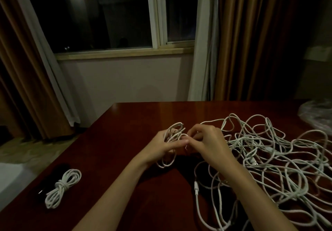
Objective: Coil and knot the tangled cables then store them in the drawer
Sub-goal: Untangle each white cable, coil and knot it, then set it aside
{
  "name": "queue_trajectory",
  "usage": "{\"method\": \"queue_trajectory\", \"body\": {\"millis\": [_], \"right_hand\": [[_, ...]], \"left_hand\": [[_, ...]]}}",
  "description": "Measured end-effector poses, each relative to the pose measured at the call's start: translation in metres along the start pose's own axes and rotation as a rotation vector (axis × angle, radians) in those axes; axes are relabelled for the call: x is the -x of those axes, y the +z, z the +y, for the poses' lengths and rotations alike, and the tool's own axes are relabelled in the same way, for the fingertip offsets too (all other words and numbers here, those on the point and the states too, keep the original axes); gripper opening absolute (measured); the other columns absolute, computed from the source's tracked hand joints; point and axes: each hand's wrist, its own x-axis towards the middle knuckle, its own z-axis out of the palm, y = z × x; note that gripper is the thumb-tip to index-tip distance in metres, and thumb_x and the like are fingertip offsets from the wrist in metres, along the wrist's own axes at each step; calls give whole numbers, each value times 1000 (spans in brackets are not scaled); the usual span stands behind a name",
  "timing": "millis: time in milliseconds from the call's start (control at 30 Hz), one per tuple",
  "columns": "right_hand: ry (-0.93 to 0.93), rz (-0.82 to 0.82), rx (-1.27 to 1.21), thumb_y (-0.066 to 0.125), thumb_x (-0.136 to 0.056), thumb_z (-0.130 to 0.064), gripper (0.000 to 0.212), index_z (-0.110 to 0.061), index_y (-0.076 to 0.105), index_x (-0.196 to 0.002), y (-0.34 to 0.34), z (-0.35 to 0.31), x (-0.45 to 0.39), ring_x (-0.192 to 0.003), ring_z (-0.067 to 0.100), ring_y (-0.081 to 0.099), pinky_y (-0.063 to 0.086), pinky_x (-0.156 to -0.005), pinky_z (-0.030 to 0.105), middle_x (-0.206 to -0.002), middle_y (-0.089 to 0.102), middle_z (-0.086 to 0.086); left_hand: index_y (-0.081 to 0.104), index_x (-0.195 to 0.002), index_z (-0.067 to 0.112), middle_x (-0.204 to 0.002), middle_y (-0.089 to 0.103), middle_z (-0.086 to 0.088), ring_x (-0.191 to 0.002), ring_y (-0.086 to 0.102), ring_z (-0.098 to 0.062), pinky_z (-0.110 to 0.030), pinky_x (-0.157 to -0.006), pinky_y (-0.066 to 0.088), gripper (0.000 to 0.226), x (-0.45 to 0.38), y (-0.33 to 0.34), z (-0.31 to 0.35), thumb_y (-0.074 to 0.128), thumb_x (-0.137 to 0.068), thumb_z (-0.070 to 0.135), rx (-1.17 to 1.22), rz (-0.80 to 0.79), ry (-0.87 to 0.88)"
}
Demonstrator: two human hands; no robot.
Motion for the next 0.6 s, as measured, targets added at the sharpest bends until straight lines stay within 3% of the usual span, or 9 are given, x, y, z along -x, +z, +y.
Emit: {"method": "queue_trajectory", "body": {"millis": [67,133,200,300,400,500,600], "right_hand": [[31,23,-58,70,-85,-33,19,-16,62,-83,0,-1,0,-60,9,68,59,-64,36,-66,71,1],[48,25,-66,71,-83,-38,24,-17,61,-79,0,-4,0,-58,10,67,59,-63,33,-64,69,1],[50,-3,-48,69,-84,-40,25,-18,63,-76,0,-6,1,-57,7,66,55,-61,23,-62,68,-1],[27,-60,17,65,-89,-36,20,-20,68,-77,1,-5,1,-62,1,61,45,-60,16,-66,66,-7],[18,-106,83,62,-92,-31,13,-23,71,-89,0,-2,0,-71,-4,56,41,-65,14,-75,62,-16],[-7,-131,125,59,-94,-29,19,-20,72,-105,-1,1,1,-90,-4,57,42,-76,6,-99,69,-12],[-41,-124,150,60,-94,-26,20,-21,73,-108,0,0,2,-90,-1,61,42,-79,3,-102,72,-9]], "left_hand": [[67,-82,17,-60,55,8,-51,50,-2,-14,-53,40,6,2,-1,2,66,-88,18,14,-17,-22],[67,-65,24,-51,44,7,-41,36,-3,-14,-44,33,25,3,-4,3,65,-89,19,106,-21,-74],[55,-51,22,-42,34,7,-35,29,-4,-16,-37,30,38,2,-8,1,67,-87,24,345,18,-106],[44,-52,20,-43,31,6,-37,31,-5,-16,-38,33,39,-3,-12,0,63,-85,27,676,187,-37],[57,-62,15,-57,53,2,-50,53,-7,-19,-50,47,24,-4,-15,1,62,-79,32,763,347,-34],[66,-91,9,-92,72,-5,-88,72,-17,-31,-74,60,25,-5,-11,-5,66,-76,30,879,370,-40],[65,-81,12,-113,70,-15,-105,69,-25,-35,-78,60,6,-5,7,-3,66,-78,17,763,266,-52]]}}
